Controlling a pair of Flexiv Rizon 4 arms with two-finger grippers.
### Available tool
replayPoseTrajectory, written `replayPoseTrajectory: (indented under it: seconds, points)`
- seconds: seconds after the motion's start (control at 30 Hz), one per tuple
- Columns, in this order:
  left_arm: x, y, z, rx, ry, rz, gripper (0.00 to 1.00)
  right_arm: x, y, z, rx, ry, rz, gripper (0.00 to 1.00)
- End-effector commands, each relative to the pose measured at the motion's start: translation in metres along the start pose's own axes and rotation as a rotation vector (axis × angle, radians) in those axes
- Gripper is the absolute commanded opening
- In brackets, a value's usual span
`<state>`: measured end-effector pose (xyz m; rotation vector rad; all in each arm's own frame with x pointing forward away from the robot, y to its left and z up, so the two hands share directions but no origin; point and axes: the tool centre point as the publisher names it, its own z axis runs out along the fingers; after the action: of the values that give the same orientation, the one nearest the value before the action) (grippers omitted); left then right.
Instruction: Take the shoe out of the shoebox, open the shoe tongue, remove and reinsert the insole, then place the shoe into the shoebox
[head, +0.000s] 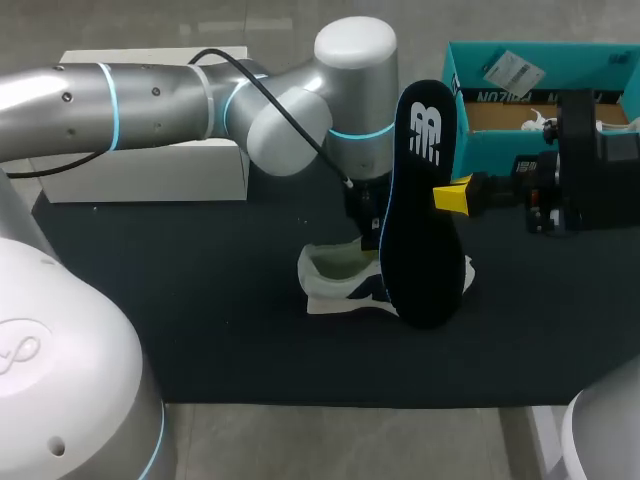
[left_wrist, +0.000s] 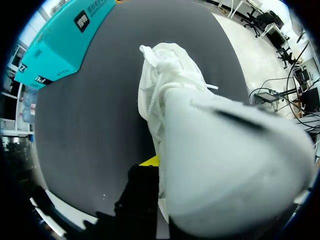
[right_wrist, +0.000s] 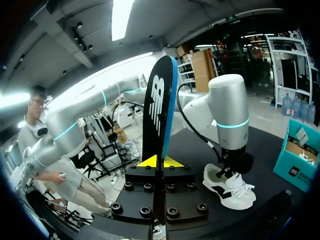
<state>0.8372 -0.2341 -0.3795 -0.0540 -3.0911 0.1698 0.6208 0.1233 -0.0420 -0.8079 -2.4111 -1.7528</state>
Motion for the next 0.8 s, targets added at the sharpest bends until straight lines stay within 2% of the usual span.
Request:
replayPoseTrajectory:
  seconds: [0.03,0.1,0.13,0.17,0.23,0.27,0.4,0.43,0.5,0.53,0.6,0.63,0.8]
  points:
    - [-0.007,0.004,-0.012,-0.021,0.041,0.127,0.0,0.007,-0.001,0.003,-0.004,-0.013,0.0,0.0]
    - [-0.011,0.004,-0.019,-0.087,0.073,0.214,0.0,0.007,-0.001,0.003,-0.004,-0.013,0.0,0.0]
    - [-0.012,0.005,-0.026,-0.086,0.054,0.236,0.0,0.007,-0.001,0.003,-0.004,-0.013,0.0,0.0]
    - [-0.013,0.006,-0.03,-0.105,0.1,0.319,0.0,0.007,-0.001,0.003,-0.004,-0.013,0.0,0.0]
    - [-0.014,0.008,-0.04,-0.072,0.112,0.409,0.0,0.007,-0.001,0.003,-0.004,-0.013,0.0,0.0]
    - [-0.014,0.008,-0.045,-0.094,0.151,0.508,0.0,0.007,-0.001,0.003,-0.004,-0.013,0.0,0.0]
    - [-0.012,0.009,-0.063,-0.077,0.178,0.737,0.0,0.007,-0.001,0.003,-0.004,-0.013,0.0,0.0]
    - [-0.012,0.01,-0.067,-0.07,0.214,0.839,0.0,0.007,-0.001,0.003,-0.004,-0.013,0.0,0.0]
    - [-0.012,0.012,-0.073,-0.077,0.209,0.906,0.0,0.007,-0.001,0.003,-0.004,-0.013,0.0,0.0]
    - [-0.013,0.013,-0.075,-0.051,0.243,1.042,0.0,0.007,-0.001,0.003,-0.004,-0.013,0.0,0.0]
    - [-0.012,0.015,-0.079,-0.052,0.253,1.125,0.0,0.007,-0.001,0.003,-0.004,-0.013,0.0,0.0]
    - [-0.012,0.015,-0.081,-0.039,0.257,1.276,0.0,0.007,-0.001,0.003,-0.004,-0.013,0.0,0.0]
    - [-0.014,0.017,-0.087,-0.091,0.19,1.622,0.0,0.007,-0.001,0.003,-0.004,-0.013,0.0,0.0]
